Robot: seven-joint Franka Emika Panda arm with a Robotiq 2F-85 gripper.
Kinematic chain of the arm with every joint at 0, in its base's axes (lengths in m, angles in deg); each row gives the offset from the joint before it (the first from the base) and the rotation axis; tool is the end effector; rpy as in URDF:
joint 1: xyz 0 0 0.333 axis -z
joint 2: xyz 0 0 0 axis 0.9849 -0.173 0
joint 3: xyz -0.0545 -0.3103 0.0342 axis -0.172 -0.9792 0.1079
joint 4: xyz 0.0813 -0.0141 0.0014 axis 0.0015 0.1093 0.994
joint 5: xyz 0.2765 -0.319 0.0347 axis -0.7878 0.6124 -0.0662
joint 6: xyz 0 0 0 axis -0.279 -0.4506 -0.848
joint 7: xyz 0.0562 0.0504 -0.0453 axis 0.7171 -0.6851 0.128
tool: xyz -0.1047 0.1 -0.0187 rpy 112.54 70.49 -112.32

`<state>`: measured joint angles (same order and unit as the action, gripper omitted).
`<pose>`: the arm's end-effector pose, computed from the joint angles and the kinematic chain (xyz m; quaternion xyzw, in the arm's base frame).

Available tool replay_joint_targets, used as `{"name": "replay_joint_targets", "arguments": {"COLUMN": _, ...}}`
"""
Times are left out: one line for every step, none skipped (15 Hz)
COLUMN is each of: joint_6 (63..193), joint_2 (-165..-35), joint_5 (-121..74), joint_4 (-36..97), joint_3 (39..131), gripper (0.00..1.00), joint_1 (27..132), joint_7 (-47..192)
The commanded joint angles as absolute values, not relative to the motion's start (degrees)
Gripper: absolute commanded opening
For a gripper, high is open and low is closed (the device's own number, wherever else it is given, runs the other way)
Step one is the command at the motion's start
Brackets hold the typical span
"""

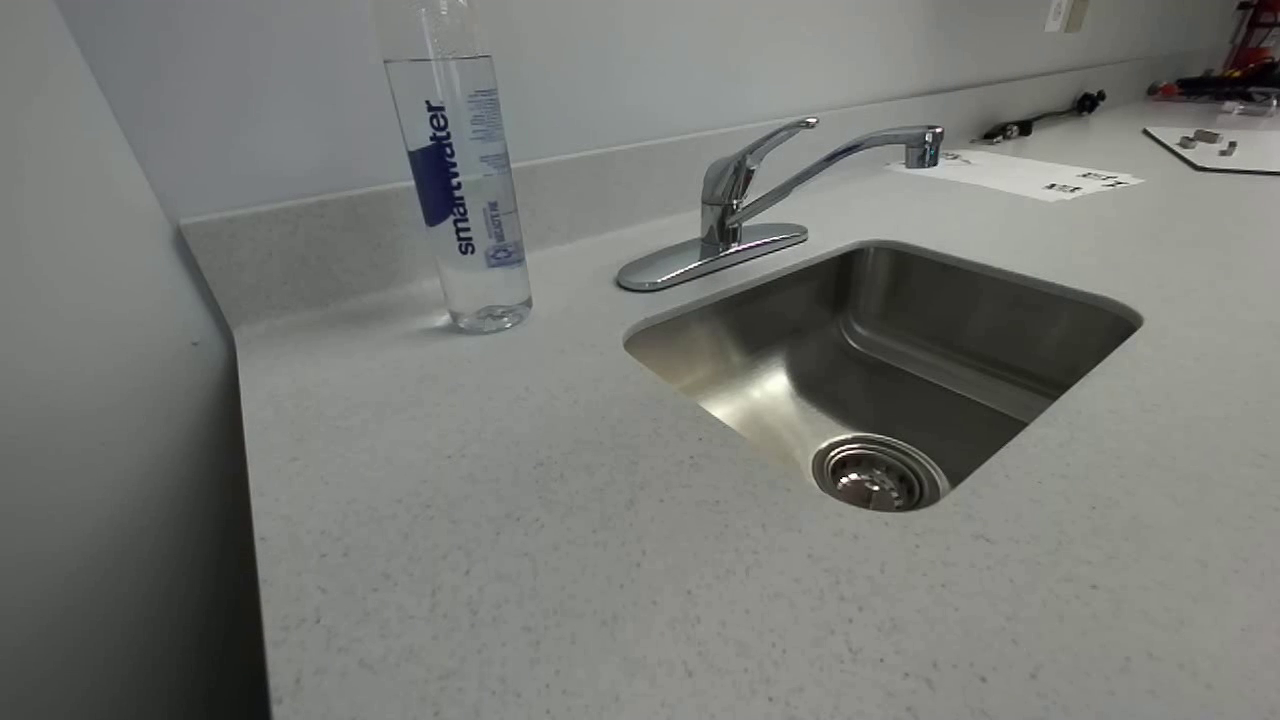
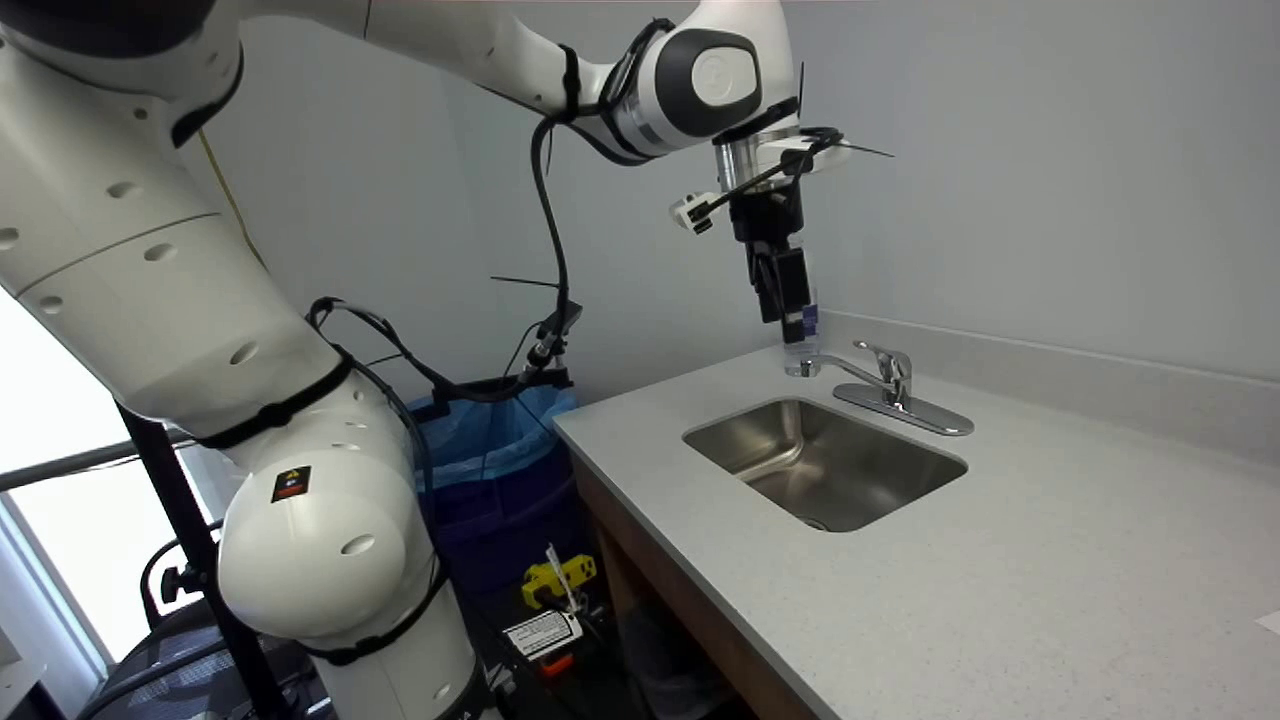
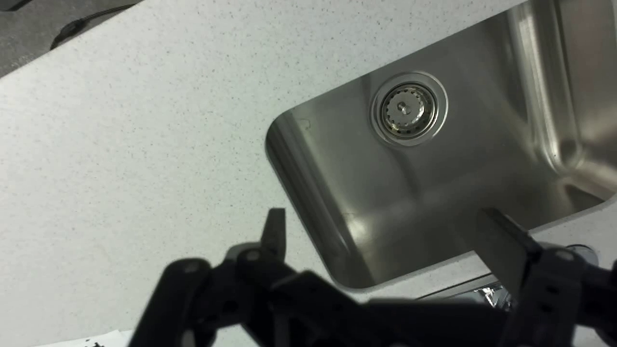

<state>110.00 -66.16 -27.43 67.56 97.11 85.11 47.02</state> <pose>0.4990 0.0289 0.4429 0.9706 -0.2363 0.0452 0.0039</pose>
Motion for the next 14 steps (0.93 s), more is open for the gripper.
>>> {"name": "replay_joint_targets", "arguments": {"joint_6": 109.85, "joint_2": -66.22, "joint_5": -27.09, "joint_4": 67.44, "joint_3": 96.14, "gripper": 1.0, "joint_1": 84.05, "joint_7": 46.76}}
{"name": "replay_joint_targets", "arguments": {"joint_6": 109.86, "joint_2": -66.83, "joint_5": -26.79, "joint_4": 67.03, "joint_3": 96.24, "gripper": 1.0, "joint_1": 84.07, "joint_7": 46.66}}
{"name": "replay_joint_targets", "arguments": {"joint_6": 109.79, "joint_2": -67.73, "joint_5": -26.57, "joint_4": 66.4, "joint_3": 96.33, "gripper": 1.0, "joint_1": 84.07, "joint_7": 46.49}}
{"name": "replay_joint_targets", "arguments": {"joint_6": 109.98, "joint_2": -68.42, "joint_5": -26.33, "joint_4": 66.0, "joint_3": 96.45, "gripper": 1.0, "joint_1": 84.11, "joint_7": 46.16}}
{"name": "replay_joint_targets", "arguments": {"joint_6": 110.19, "joint_2": -69.59, "joint_5": -26.0, "joint_4": 65.33, "joint_3": 96.57, "gripper": 1.0, "joint_1": 84.12, "joint_7": 45.95}}
{"name": "replay_joint_targets", "arguments": {"joint_6": 110.02, "joint_2": -70.69, "joint_5": -25.72, "joint_4": 64.65, "joint_3": 96.63, "gripper": 1.0, "joint_1": 84.04, "joint_7": 46.11}}
{"name": "replay_joint_targets", "arguments": {"joint_6": 108.43, "joint_2": -72.44, "joint_5": -25.65, "joint_4": 63.25, "joint_3": 96.58, "gripper": 1.0, "joint_1": 83.74, "joint_7": 46.99}}
{"name": "replay_joint_targets", "arguments": {"joint_6": 108.37, "joint_2": -74.31, "joint_5": -25.26, "joint_4": 61.98, "joint_3": 96.71, "gripper": 1.0, "joint_1": 83.65, "joint_7": 46.45}}
{"name": "replay_joint_targets", "arguments": {"joint_6": 108.18, "joint_2": -75.95, "joint_5": -25.06, "joint_4": 60.81, "joint_3": 96.68, "gripper": 1.0, "joint_1": 83.4, "joint_7": 46.3}}
{"name": "replay_joint_targets", "arguments": {"joint_6": 108.05, "joint_2": -78.12, "joint_5": -24.47, "joint_4": 59.23, "joint_3": 96.73, "gripper": 1.0, "joint_1": 83.18, "joint_7": 45.68}}
{"name": "replay_joint_targets", "arguments": {"joint_6": 107.68, "joint_2": -80.02, "joint_5": -23.91, "joint_4": 57.71, "joint_3": 96.6, "gripper": 1.0, "joint_1": 82.84, "joint_7": 45.48}}
{"name": "replay_joint_targets", "arguments": {"joint_6": 106.96, "joint_2": -82.1, "joint_5": -23.33, "joint_4": 55.8, "joint_3": 96.41, "gripper": 1.0, "joint_1": 82.58, "joint_7": 44.66}}
{"name": "replay_joint_targets", "arguments": {"joint_6": 106.53, "joint_2": -83.94, "joint_5": -22.86, "joint_4": 54.08, "joint_3": 96.1, "gripper": 1.0, "joint_1": 82.28, "joint_7": 44.3}}
{"name": "replay_joint_targets", "arguments": {"joint_6": 106.14, "joint_2": -85.89, "joint_5": -22.34, "joint_4": 52.21, "joint_3": 95.76, "gripper": 1.0, "joint_1": 81.93, "joint_7": 43.78}}
